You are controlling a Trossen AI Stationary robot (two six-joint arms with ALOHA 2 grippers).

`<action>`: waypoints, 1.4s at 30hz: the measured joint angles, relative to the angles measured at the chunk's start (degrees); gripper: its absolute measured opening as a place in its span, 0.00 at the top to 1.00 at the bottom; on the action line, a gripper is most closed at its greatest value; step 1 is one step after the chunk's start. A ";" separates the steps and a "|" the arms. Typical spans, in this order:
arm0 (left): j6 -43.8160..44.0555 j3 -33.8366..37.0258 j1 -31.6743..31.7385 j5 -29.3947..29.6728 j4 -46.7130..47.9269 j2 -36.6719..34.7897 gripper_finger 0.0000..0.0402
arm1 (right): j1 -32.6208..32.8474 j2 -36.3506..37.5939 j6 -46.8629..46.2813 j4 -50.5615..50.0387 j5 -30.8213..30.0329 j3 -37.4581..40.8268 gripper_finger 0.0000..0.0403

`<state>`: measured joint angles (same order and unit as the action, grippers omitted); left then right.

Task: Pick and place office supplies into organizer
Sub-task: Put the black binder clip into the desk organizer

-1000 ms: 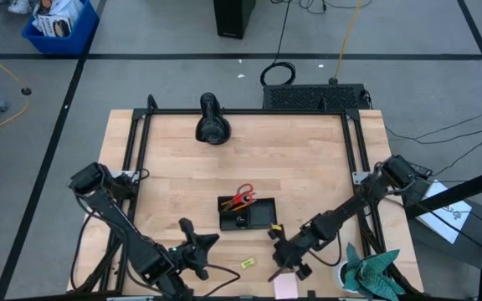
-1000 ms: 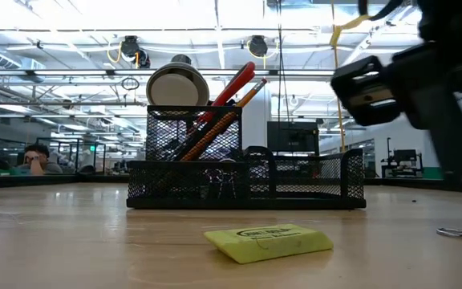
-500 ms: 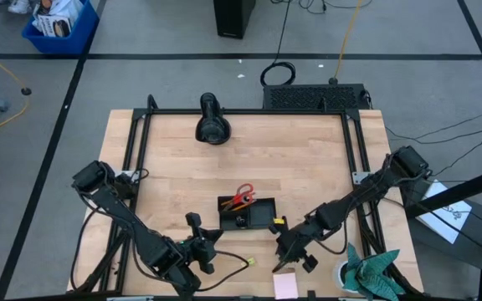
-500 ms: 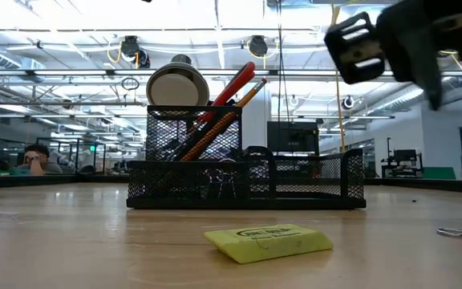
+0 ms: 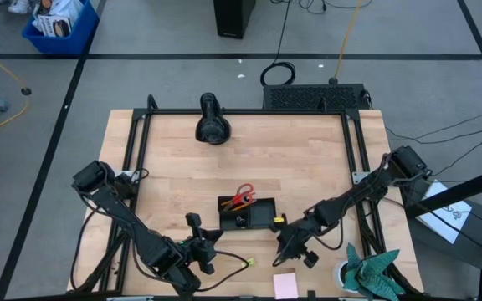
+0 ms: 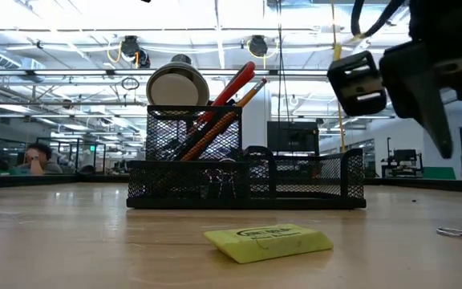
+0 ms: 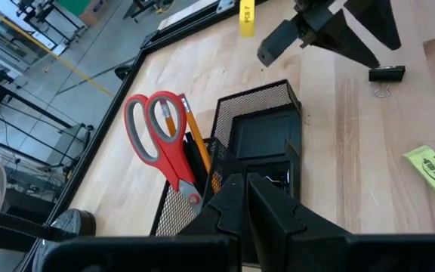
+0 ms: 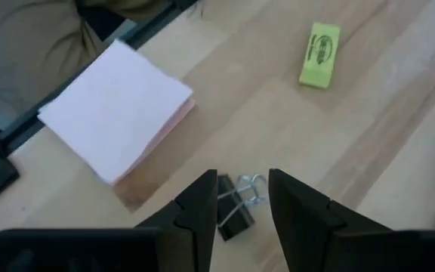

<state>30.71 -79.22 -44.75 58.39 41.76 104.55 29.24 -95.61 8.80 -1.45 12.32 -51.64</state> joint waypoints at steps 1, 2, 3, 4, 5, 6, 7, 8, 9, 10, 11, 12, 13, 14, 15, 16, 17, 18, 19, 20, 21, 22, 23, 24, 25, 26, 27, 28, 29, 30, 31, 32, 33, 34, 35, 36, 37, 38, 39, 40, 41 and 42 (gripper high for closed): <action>-0.01 0.00 0.04 0.00 0.01 0.00 0.94 | 0.00 0.00 -0.24 1.34 0.02 0.55 0.72; -0.01 0.00 0.05 0.00 0.00 0.00 0.94 | -0.03 0.00 -0.40 3.06 -0.01 1.20 0.72; -0.01 0.00 0.06 0.00 0.00 0.00 0.94 | -0.03 0.00 -0.44 4.55 -0.01 1.87 0.72; -0.01 0.00 0.05 0.00 0.01 0.00 0.94 | -0.03 0.00 -0.48 5.66 0.02 2.59 0.72; -0.01 0.00 0.06 0.00 0.00 0.00 0.94 | -0.01 0.00 -0.59 6.71 0.02 3.31 0.72; -0.01 0.00 0.06 0.00 0.00 0.00 0.94 | 0.02 0.00 -0.77 7.85 0.02 3.94 0.72; -0.01 0.00 0.06 0.00 0.00 0.00 0.94 | 0.02 0.00 -1.01 8.93 0.03 4.44 0.72; -0.01 0.00 0.06 0.00 0.00 0.00 0.94 | 0.03 0.00 -1.31 9.86 0.02 4.88 0.72; -0.01 0.00 0.04 0.00 0.00 0.00 0.94 | 0.04 0.00 -1.66 10.38 0.02 5.29 0.72; -0.01 0.00 0.06 0.00 0.00 0.00 0.94 | 0.04 0.00 -1.97 10.47 0.02 5.64 0.72; -0.01 0.00 0.06 0.00 0.00 0.00 0.94 | 0.04 0.00 -2.22 10.33 0.00 5.90 0.72; -0.01 0.00 0.06 0.00 0.00 0.00 0.94 | 0.08 0.00 -2.63 10.23 0.01 6.04 0.72; -0.01 0.00 0.04 0.00 0.00 0.00 0.94 | 0.08 0.00 -3.00 10.33 0.02 6.06 0.72; -0.01 0.00 0.06 0.00 0.00 0.00 0.94 | 0.08 0.00 -3.29 10.60 -0.01 6.06 0.72; -0.01 0.00 0.06 0.02 0.00 0.00 0.94 | 0.11 0.00 -3.53 10.70 0.01 6.06 0.72; -0.01 0.00 0.06 0.00 0.00 0.00 0.94 | 0.15 0.00 -3.59 10.68 -0.05 6.06 0.72; -0.01 0.00 0.04 0.00 0.00 0.00 0.94 | 0.17 0.00 -3.59 10.68 -0.14 6.06 0.72; -0.01 0.00 0.04 0.00 0.00 0.00 0.94 | 0.17 -0.21 -3.59 11.03 -0.22 6.06 0.72; 0.03 0.00 0.06 0.00 0.00 0.00 0.94 | 0.17 -0.49 -3.59 11.71 -0.27 6.06 0.72; 0.05 0.00 0.06 0.02 -0.02 0.00 0.94 | 0.17 -0.86 -3.57 12.34 -0.28 6.06 0.72; 0.05 0.00 0.06 0.00 -0.01 0.00 0.94 | 0.18 -1.19 -3.57 12.82 -0.30 6.06 0.72; 0.05 0.00 0.05 0.00 -0.01 0.00 0.94 | 0.22 -1.75 -3.60 13.59 -0.31 6.06 0.72; 0.08 0.00 0.06 0.00 -0.01 0.00 0.94 | 0.22 -2.32 -3.61 14.45 -0.33 6.06 0.72; 0.08 0.00 0.06 0.00 -0.02 0.00 0.94 | 0.28 -2.77 -3.61 14.63 -0.36 6.06 0.72; 0.13 0.00 0.04 0.00 -0.02 0.00 0.94 | 0.43 -3.09 -3.62 14.40 -0.38 6.06 0.72; 0.23 0.00 0.04 0.00 -0.01 0.00 0.94 | 0.48 -3.40 -3.61 14.36 -0.40 6.06 0.72; 0.23 0.00 0.06 0.00 -0.02 0.00 0.94 | 0.48 -3.68 -3.63 14.50 -0.40 6.06 0.72; 0.23 0.00 0.06 0.00 0.00 0.00 0.94 | 0.50 -3.76 -3.71 14.37 -0.40 6.06 0.72; 0.23 0.00 0.06 0.00 -0.02 0.00 0.94 | 0.52 -3.76 -3.85 14.09 -0.43 6.06 0.72; 0.23 0.00 0.06 0.00 -0.02 0.00 0.94 | 0.50 -3.76 -4.20 14.05 -0.43 6.06 0.72; 0.22 0.00 0.06 0.00 -0.02 0.00 0.94 | 0.50 -3.76 -4.55 13.99 -0.53 6.06 0.72; 0.21 0.00 0.04 0.00 0.01 0.00 0.94 | 0.50 -3.76 -4.88 13.79 -0.51 6.06 0.72; 0.22 0.00 0.06 0.00 0.00 0.00 0.94 | 0.50 -3.76 -5.04 13.63 -0.49 6.06 0.73; 0.21 0.00 0.06 0.00 0.00 0.00 0.94 | 0.50 -3.76 -5.05 13.54 -0.50 6.06 0.74; 0.23 0.00 0.06 0.00 0.00 0.00 0.94 | 0.50 -3.76 -5.00 13.44 -0.48 6.06 0.76; 0.21 0.00 0.04 0.00 0.00 0.00 0.94 | 0.50 -3.76 -4.92 13.27 -0.44 6.03 0.79; 0.21 0.00 0.06 0.00 0.00 0.00 0.94 | 0.50 -3.76 -5.08 12.95 -0.33 6.01 0.82; 0.23 0.00 0.06 0.00 0.00 0.00 0.94 | 0.50 -3.74 -5.25 12.68 -0.16 6.01 0.85; 0.21 0.00 0.06 0.00 -0.01 0.00 0.94 | 0.50 -3.70 -5.29 12.37 0.13 5.95 0.88; 0.21 0.00 0.05 -0.01 0.00 0.00 0.94 | 0.51 -3.69 -5.28 11.95 0.04 5.93 0.92; 0.22 0.00 0.05 0.00 0.00 0.00 0.94 | 0.50 -3.69 -5.28 11.85 0.04 5.95 0.95; 0.21 0.00 0.06 0.00 0.00 0.00 0.94 | 0.50 -3.69 -5.29 11.82 0.09 5.90 0.97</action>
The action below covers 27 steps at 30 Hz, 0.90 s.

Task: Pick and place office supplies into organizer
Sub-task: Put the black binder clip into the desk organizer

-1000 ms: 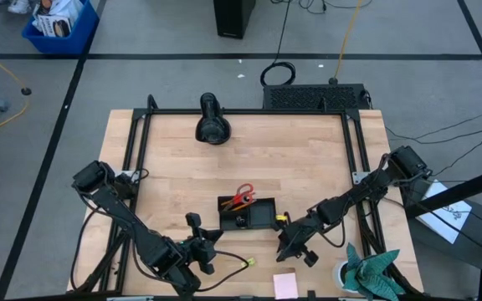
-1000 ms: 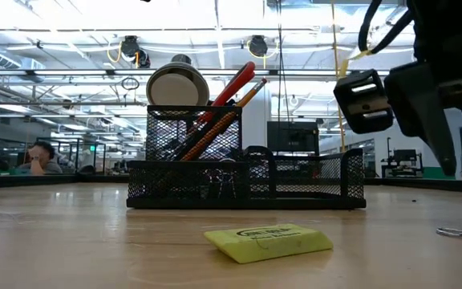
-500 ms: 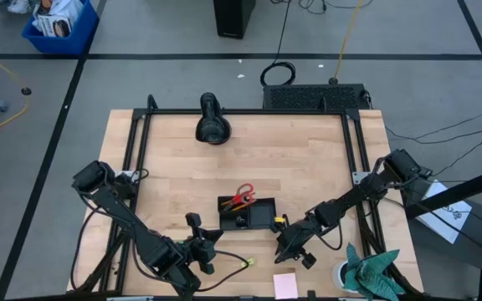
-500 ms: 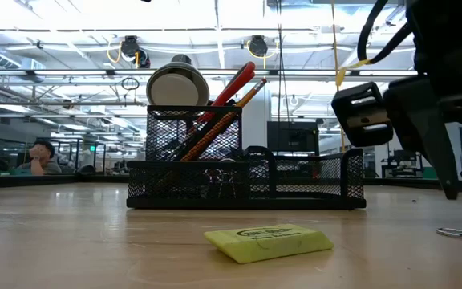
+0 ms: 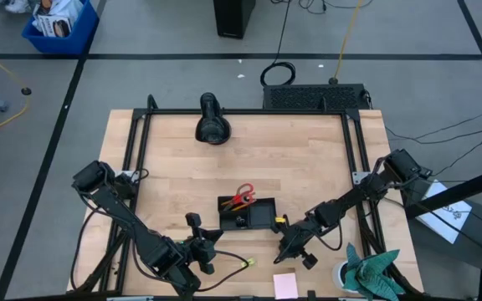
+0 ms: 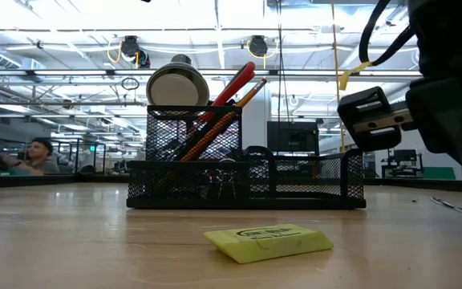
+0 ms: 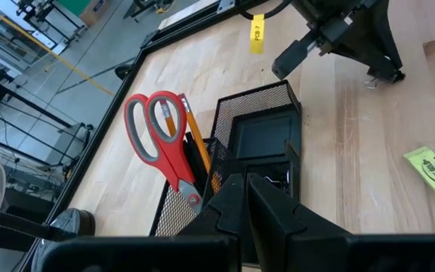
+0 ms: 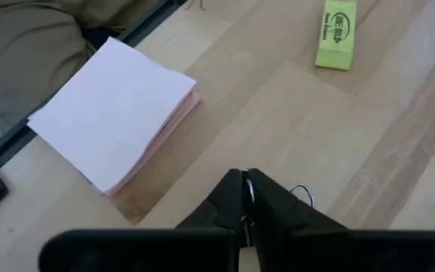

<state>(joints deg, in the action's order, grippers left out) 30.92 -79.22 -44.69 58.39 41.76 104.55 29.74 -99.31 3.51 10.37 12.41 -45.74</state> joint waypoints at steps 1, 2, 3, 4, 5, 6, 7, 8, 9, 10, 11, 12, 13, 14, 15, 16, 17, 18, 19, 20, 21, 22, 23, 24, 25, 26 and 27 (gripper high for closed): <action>0.00 0.00 0.00 0.00 -0.02 0.00 0.94 | 0.00 0.00 -0.02 0.04 -0.05 0.00 0.98; 0.02 0.00 0.00 0.00 0.00 0.00 0.94 | 0.00 0.00 -0.46 0.10 -0.07 0.00 0.98; 0.00 0.00 -0.02 0.00 0.00 0.00 0.94 | 0.00 0.00 -1.34 0.23 -0.09 0.00 0.97; 0.00 0.00 0.00 0.00 -0.02 0.00 0.94 | 0.00 0.08 -2.10 0.44 -0.10 0.00 0.97; 0.02 0.00 0.00 0.00 -0.01 0.00 0.94 | 0.00 0.33 -2.52 0.50 -0.25 0.02 0.98; 0.00 0.00 0.00 -0.01 0.00 0.00 0.94 | 0.00 0.51 -2.83 0.70 -0.40 0.04 0.98; 0.00 0.00 0.00 0.00 0.00 0.00 0.94 | 0.00 0.60 -2.99 1.11 -0.50 0.04 0.99; 0.00 0.00 -0.01 -0.01 -0.03 0.00 0.94 | 0.11 0.75 -3.04 1.30 -0.64 -0.13 0.99; 0.01 0.00 0.00 -0.01 -0.02 0.00 0.94 | 0.30 1.02 -3.06 1.12 -0.90 -0.45 0.99; 0.04 0.00 -0.02 -0.02 -0.02 0.00 0.94 | 0.52 1.22 -3.06 1.15 -1.92 -0.98 0.99; 0.16 0.00 0.00 0.00 -0.02 0.00 0.94 | 0.80 1.32 -3.08 1.42 -3.13 -1.79 0.99; 0.24 0.00 0.00 0.00 -0.02 0.00 0.94 | 1.14 1.33 -3.04 1.82 -4.59 -2.60 0.99; 0.24 0.00 -0.01 -0.02 0.00 0.00 0.94 | 1.47 1.33 -3.06 1.83 -6.01 -3.42 1.00; 0.26 0.00 -0.02 -0.02 0.00 0.00 0.94 | 1.79 1.33 -3.02 1.60 -7.51 -4.34 1.00; 0.26 0.00 0.00 -0.02 -0.01 0.00 0.94 | 2.07 1.33 -2.94 1.42 -9.61 -5.29 1.00; 0.26 0.00 -0.01 -0.02 0.00 0.00 0.94 | 2.39 1.33 -2.81 1.47 -12.24 -6.27 1.00; 0.26 0.00 -0.01 -0.03 0.00 0.00 0.94 | 2.67 1.33 -2.62 1.69 -15.05 -7.22 1.00; 0.27 0.00 0.00 -0.02 0.00 0.00 0.94 | 2.88 1.33 -2.13 1.83 -17.57 -8.14 1.00; 0.28 0.00 0.00 -0.02 -0.02 0.00 0.94 | 3.03 1.33 -1.33 1.87 -19.50 -8.99 1.00; 0.28 0.00 0.00 0.00 -0.02 0.00 0.94 | 3.10 1.33 -0.50 1.84 -21.02 -9.75 1.00; 0.28 0.00 -0.02 0.00 0.00 0.00 0.94 | 3.10 1.13 0.22 1.85 -22.17 -10.52 1.00; 0.25 0.00 -0.01 0.02 -0.04 0.00 0.94 | 3.06 0.76 0.48 1.94 -23.20 -11.34 1.00; 0.04 0.00 0.00 0.11 -0.21 0.00 0.94 | 2.75 0.36 0.79 2.23 -24.32 -11.98 1.00; -0.47 0.00 -0.02 0.25 -0.72 0.00 0.94 | 2.35 -0.14 1.11 2.31 -25.27 -12.44 1.00; -1.12 0.00 -0.05 0.35 -1.52 0.00 0.94 | 1.74 -0.95 1.54 2.67 -25.91 -12.99 1.00; -1.92 0.00 -0.15 0.39 -2.33 0.00 0.94 | 1.01 -1.87 1.92 3.59 -25.99 -13.52 1.00; -2.82 0.00 -0.27 0.39 -3.03 0.00 0.94 | 0.31 -2.80 2.30 4.62 -26.10 -13.88 1.00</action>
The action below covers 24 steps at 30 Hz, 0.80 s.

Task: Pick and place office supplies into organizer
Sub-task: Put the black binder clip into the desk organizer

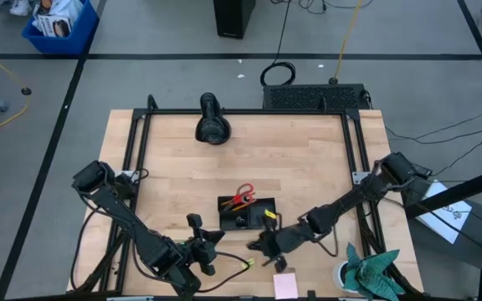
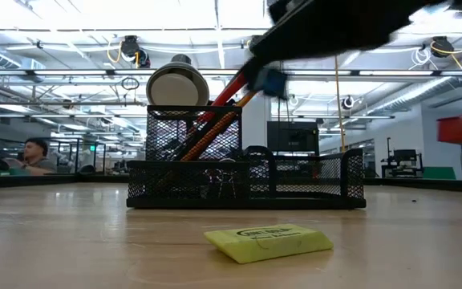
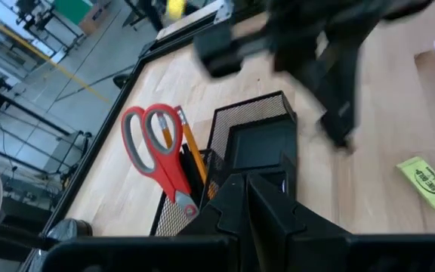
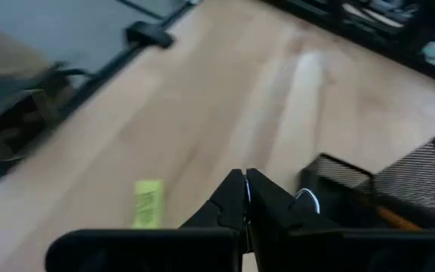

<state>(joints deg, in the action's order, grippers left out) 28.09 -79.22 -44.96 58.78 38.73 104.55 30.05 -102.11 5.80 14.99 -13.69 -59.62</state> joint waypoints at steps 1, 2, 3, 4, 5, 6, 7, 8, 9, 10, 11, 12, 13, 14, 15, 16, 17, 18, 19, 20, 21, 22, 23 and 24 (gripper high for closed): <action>-0.93 0.00 -0.09 0.02 -0.71 0.00 0.94 | -0.73 -0.98 0.32 0.99 -0.06 -0.28 1.00; -1.68 0.00 -0.12 0.02 -1.43 0.00 0.94 | -1.47 -1.98 0.72 1.76 -0.41 -0.75 1.00; -2.19 0.00 -0.13 0.07 -1.89 0.00 0.94 | -2.14 -2.86 0.95 2.56 -1.47 -1.24 1.00; -2.63 0.00 -0.18 0.07 -2.11 0.00 0.94 | -2.79 -3.48 1.03 2.84 -2.31 -1.60 1.00; -2.86 0.00 -0.24 0.02 -2.38 0.00 0.94 | -3.41 -3.92 1.13 2.76 -3.26 -1.80 1.00; -3.09 0.00 -0.32 -0.04 -2.50 0.00 0.94 | -4.15 -4.37 1.12 2.78 -3.84 -1.91 1.00; -3.48 0.00 -0.54 -0.04 -2.44 0.00 0.94 | -4.93 -4.73 1.00 3.02 -4.22 -1.98 1.00; -3.79 0.00 -0.75 -0.04 -2.45 0.00 0.94 | -5.66 -4.98 0.93 2.97 -4.27 -1.99 1.00; -4.12 0.00 -0.98 -0.04 -2.44 0.00 0.94 | -6.33 -5.28 0.88 3.05 -4.32 -1.99 1.00; -4.42 0.00 -1.23 -0.04 -2.43 0.00 0.94 | -6.96 -5.67 0.65 3.88 -4.39 -1.99 1.00; -4.75 0.00 -1.40 -0.05 -2.41 0.00 0.94 | -7.48 -5.95 0.39 4.30 -4.47 -2.01 1.00; -5.15 0.00 -1.58 -0.09 -2.38 0.00 0.94 | -7.92 -6.14 0.06 4.30 -4.41 -2.01 1.00; -5.31 0.00 -1.72 -0.11 -2.34 0.00 0.94 | -8.42 -6.51 -0.28 4.63 -4.38 -2.01 1.00; -5.35 0.00 -1.80 -0.09 -2.28 0.00 0.94 | -8.84 -6.89 -0.46 4.97 -4.26 -2.01 1.00; -5.41 0.00 -1.79 -0.11 -2.14 0.00 0.94 | -9.26 -7.26 -0.54 4.94 -4.20 -2.01 1.00; -5.54 0.00 -1.80 -0.10 -2.00 0.00 0.94 | -9.60 -7.54 -0.56 4.85 -4.20 -2.01 1.00; -5.57 0.00 -1.90 -0.12 -1.93 0.00 0.94 | -9.90 -7.83 -0.57 4.81 -4.20 -2.01 1.00; -5.57 0.00 -1.94 -0.11 -1.78 0.00 0.94 | -10.21 -8.14 -0.60 4.93 -4.22 -2.01 1.00; -5.57 0.00 -1.98 -0.11 -1.62 0.00 0.94 | -10.36 -8.40 -0.59 5.06 -4.27 -2.01 1.00; -5.58 0.00 -2.01 -0.13 -1.58 0.00 0.94 | -10.47 -8.55 -0.55 4.96 -4.28 -2.01 1.00; -5.57 0.00 -2.05 -0.14 -1.57 0.00 0.94 | -10.57 -8.79 -0.28 4.90 -4.26 -2.01 0.99; -5.54 0.00 -2.05 -0.15 -1.42 0.00 0.94 | -10.59 -9.12 -0.11 5.05 -4.24 -2.01 0.99; -5.53 0.00 -2.06 -0.15 -1.27 0.00 0.94 | -10.57 -9.42 -0.11 5.35 -4.24 -2.01 0.98; -5.53 0.00 -2.05 -0.15 -1.21 0.00 0.94 | -10.57 -9.50 -0.15 5.16 -4.18 -2.01 0.97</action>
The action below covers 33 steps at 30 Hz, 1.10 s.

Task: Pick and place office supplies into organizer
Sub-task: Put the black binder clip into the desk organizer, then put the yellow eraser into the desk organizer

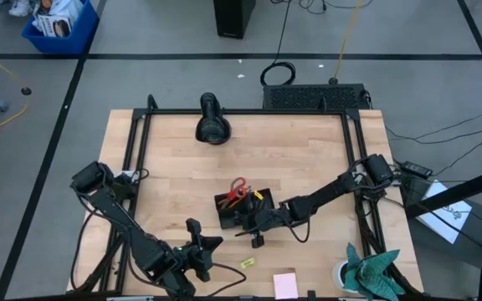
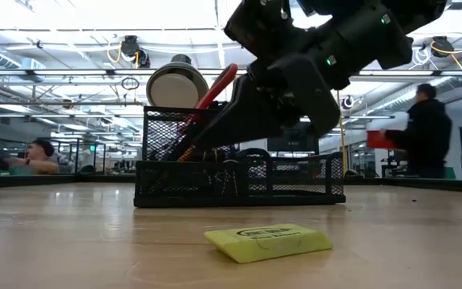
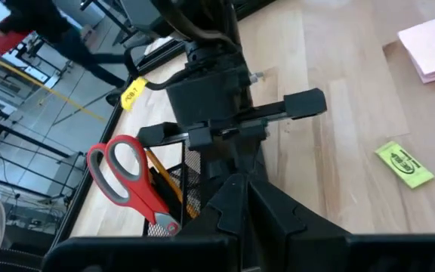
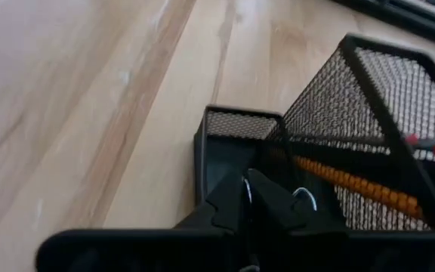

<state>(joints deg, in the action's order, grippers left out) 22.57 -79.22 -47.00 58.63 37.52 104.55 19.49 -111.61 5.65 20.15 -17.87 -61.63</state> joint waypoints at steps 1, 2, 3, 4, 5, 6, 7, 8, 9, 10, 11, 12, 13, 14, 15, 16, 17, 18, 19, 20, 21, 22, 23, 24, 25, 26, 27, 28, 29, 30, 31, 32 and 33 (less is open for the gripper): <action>-0.04 0.00 0.00 -0.02 0.00 0.00 0.94 | 0.00 -0.03 -0.04 -0.18 0.09 0.00 0.95; -0.10 0.00 0.00 -0.05 0.03 0.00 0.94 | 0.00 -0.03 -0.31 0.01 0.10 0.00 0.94; -0.09 0.00 0.04 -0.05 0.02 0.00 0.94 | 0.00 0.00 -0.41 0.22 0.09 0.00 0.92; -0.07 0.00 0.04 -0.05 0.02 0.00 0.94 | 0.00 0.02 -0.42 0.24 0.00 0.00 0.90; -0.09 0.00 0.04 -0.07 0.02 0.00 0.94 | 0.00 0.06 -0.40 0.33 -0.02 0.00 0.89; -0.08 0.00 0.04 -0.07 0.02 0.00 0.94 | 0.00 0.08 -0.38 0.51 0.00 0.00 0.87; -0.06 0.00 0.04 -0.07 0.02 0.00 0.94 | 0.00 0.11 -0.36 0.92 -0.02 0.00 0.85; -0.06 0.00 0.04 -0.07 0.02 0.00 0.94 | 0.00 0.17 -0.38 1.46 -0.02 0.00 0.83; -0.06 0.00 0.04 -0.08 0.02 0.00 0.94 | 0.00 0.25 -0.38 1.68 -0.06 0.00 0.82; -0.05 0.00 0.03 -0.09 0.02 0.00 0.94 | 0.10 0.41 -0.36 1.61 -0.24 0.00 0.81; -0.01 0.00 0.00 -0.09 0.01 0.00 0.94 | 0.26 0.57 -0.33 1.31 -0.90 0.00 0.80; 0.01 0.00 0.00 -0.09 0.02 0.00 0.94 | 0.51 0.72 -0.28 1.18 -2.14 0.00 0.79; 0.03 0.00 0.00 -0.09 -0.01 0.00 0.94 | 0.85 1.09 -0.22 0.98 -3.33 0.00 0.78; 0.05 0.00 0.00 -0.14 -0.02 0.00 0.94 | 1.33 1.55 0.20 0.60 -4.77 0.00 0.78; 0.19 0.00 0.00 -0.15 0.02 0.00 0.94 | 1.84 2.00 0.83 0.44 -6.00 0.00 0.78; 0.36 0.00 0.00 -0.17 -0.02 0.00 0.94 | 2.56 2.60 1.60 0.01 -7.37 0.00 0.78; 0.42 0.00 0.00 -0.17 -0.02 0.00 0.94 | 3.30 3.14 2.46 -0.94 -8.94 0.00 0.79; 0.42 0.00 0.00 -0.20 0.00 0.00 0.94 | 4.03 3.74 3.36 -2.06 -10.33 0.00 0.79; 0.42 0.00 0.00 -0.21 -0.04 0.00 0.94 | 4.79 4.35 4.50 -3.51 -11.58 0.00 0.80; 0.42 0.00 0.02 -0.24 0.00 0.00 0.94 | 5.49 4.89 5.42 -5.02 -12.81 0.00 0.81; 0.42 0.00 0.02 -0.24 -0.02 0.00 0.94 | 6.15 5.46 5.94 -6.65 -13.91 0.00 0.82; 0.42 0.00 0.02 -0.24 -0.02 0.00 0.94 | 6.72 6.03 6.38 -8.87 -14.94 0.00 0.83; 0.42 0.00 0.02 -0.26 0.00 0.00 0.94 | 7.15 6.55 6.47 -11.52 -15.40 0.00 0.84; 0.42 0.00 0.02 -0.26 -0.02 0.00 0.94 | 7.41 7.07 6.04 -14.42 -15.41 0.00 0.86; 0.42 0.00 0.02 -0.26 -0.01 0.00 0.94 | 7.54 7.36 4.92 -17.36 -15.47 0.00 0.88; 0.42 0.00 0.02 -0.26 -0.02 0.00 0.94 | 7.52 7.62 3.14 -20.08 -16.09 0.00 0.91; 0.43 0.00 0.02 -0.26 -0.04 0.00 0.94 | 7.38 7.75 1.53 -22.52 -17.43 0.02 0.95; 0.46 0.00 0.02 -0.26 -0.01 0.00 0.94 | 7.14 7.79 0.37 -24.39 -18.40 0.04 0.97; 0.48 0.00 0.03 -0.26 -0.03 0.00 0.94 | 6.84 7.82 -0.28 -25.63 -19.07 0.04 0.99; 0.50 0.00 0.04 -0.26 -0.06 0.00 0.94 | 6.64 7.82 -1.11 -26.67 -19.81 0.04 0.99; 0.50 0.00 0.04 -0.26 -0.04 0.00 0.94 | 6.28 7.84 -2.07 -27.46 -19.93 0.04 0.99; 0.53 0.00 0.04 -0.26 -0.07 0.00 0.94 | 5.99 7.84 -3.00 -28.03 -19.86 0.04 0.99; 0.55 0.00 0.04 -0.27 -0.07 0.00 0.94 | 5.68 7.84 -3.85 -28.75 -19.69 0.04 1.00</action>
<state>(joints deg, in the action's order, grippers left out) 23.11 -79.22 -46.96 58.36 37.45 104.55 25.17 -103.77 1.80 -8.60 -37.56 -61.58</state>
